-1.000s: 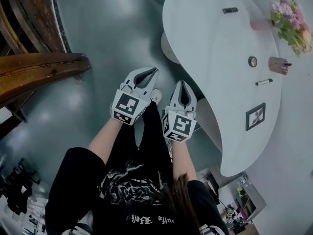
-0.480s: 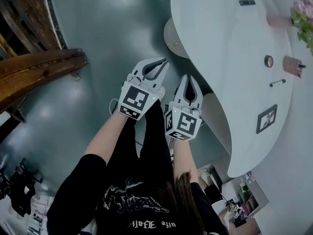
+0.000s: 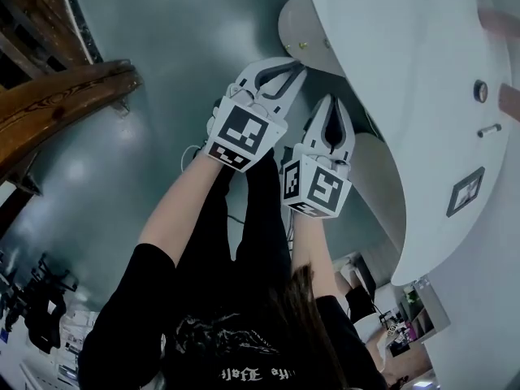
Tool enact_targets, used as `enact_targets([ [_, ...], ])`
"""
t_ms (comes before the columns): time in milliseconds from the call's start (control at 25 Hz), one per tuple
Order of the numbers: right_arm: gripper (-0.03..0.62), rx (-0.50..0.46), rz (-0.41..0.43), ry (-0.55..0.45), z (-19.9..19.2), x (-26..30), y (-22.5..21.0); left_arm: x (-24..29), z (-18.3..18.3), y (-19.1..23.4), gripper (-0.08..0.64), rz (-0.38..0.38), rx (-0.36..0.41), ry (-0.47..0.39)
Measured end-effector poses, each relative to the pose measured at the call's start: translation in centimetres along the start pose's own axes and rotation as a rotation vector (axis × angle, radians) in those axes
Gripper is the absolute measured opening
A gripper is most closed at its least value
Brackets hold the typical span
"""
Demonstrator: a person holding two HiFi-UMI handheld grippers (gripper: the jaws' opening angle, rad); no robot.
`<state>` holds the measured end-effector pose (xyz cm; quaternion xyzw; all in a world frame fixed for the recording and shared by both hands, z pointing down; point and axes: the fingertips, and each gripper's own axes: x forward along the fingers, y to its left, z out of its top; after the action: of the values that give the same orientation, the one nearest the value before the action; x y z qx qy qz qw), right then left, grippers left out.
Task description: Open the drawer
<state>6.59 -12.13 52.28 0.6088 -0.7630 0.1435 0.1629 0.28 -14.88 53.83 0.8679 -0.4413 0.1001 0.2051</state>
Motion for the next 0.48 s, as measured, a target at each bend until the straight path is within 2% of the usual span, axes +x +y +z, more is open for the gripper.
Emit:
enact_targets([
  [320,0.025,0.001,-0.022,-0.011,-1.9,1.6,-0.2,3.0,-1.0,1.7,0.034,-0.017,0.040,0.002],
  [480,0.025,-0.014,-0.026,-0.005,-2.4,2.2,-0.7,5.4,-2.9,2.1,0.128,-0.055,0.041,0.044],
])
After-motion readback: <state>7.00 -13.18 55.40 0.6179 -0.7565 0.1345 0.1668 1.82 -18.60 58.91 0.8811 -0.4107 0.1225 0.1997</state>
